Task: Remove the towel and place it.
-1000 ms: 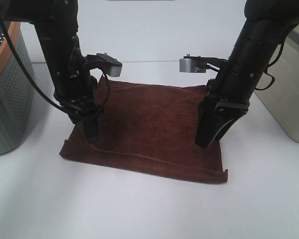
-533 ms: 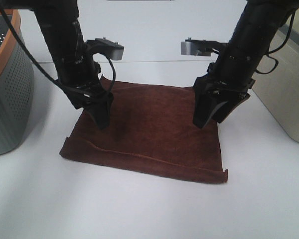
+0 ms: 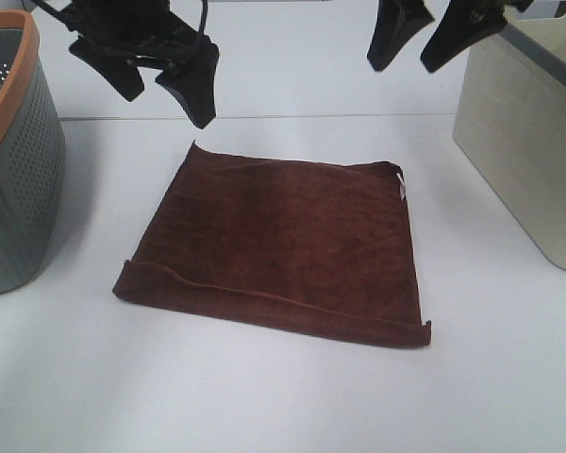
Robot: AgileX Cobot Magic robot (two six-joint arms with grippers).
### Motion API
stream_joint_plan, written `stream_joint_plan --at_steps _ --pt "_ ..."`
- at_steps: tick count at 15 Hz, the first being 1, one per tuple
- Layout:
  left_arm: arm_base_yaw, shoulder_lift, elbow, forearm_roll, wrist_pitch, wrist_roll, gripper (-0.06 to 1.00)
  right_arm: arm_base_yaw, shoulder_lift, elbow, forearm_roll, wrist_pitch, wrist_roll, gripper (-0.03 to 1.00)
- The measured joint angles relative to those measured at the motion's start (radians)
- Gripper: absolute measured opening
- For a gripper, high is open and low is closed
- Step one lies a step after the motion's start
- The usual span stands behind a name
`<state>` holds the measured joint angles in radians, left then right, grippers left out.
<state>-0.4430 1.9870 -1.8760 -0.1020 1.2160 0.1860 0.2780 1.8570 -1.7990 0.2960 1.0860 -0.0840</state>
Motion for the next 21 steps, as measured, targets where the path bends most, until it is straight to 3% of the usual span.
stream_joint_plan --at_steps 4,5,7,10,13,21 --pt "0.096 -0.097 0.0 0.053 0.001 -0.055 0.91 -0.07 -0.043 -0.057 -0.059 0.002 0.084 0.56" --pt "0.192 -0.163 0.0 0.057 0.002 -0.057 0.91 -0.158 -0.071 -0.057 -0.061 0.002 0.084 0.56" --pt "0.322 -0.236 0.025 0.06 0.002 -0.06 0.91 -0.251 -0.112 -0.057 -0.079 0.003 0.084 0.56" --pt "0.464 -0.345 0.111 0.059 0.002 -0.071 0.91 -0.298 -0.2 -0.012 -0.15 0.003 0.077 0.56" --pt "0.538 -0.517 0.311 0.061 0.003 -0.071 0.91 -0.298 -0.394 0.214 -0.141 0.003 0.057 0.56" --pt "0.538 -1.065 0.764 0.061 0.007 -0.071 0.91 -0.298 -1.135 0.904 -0.115 0.004 0.053 0.56"
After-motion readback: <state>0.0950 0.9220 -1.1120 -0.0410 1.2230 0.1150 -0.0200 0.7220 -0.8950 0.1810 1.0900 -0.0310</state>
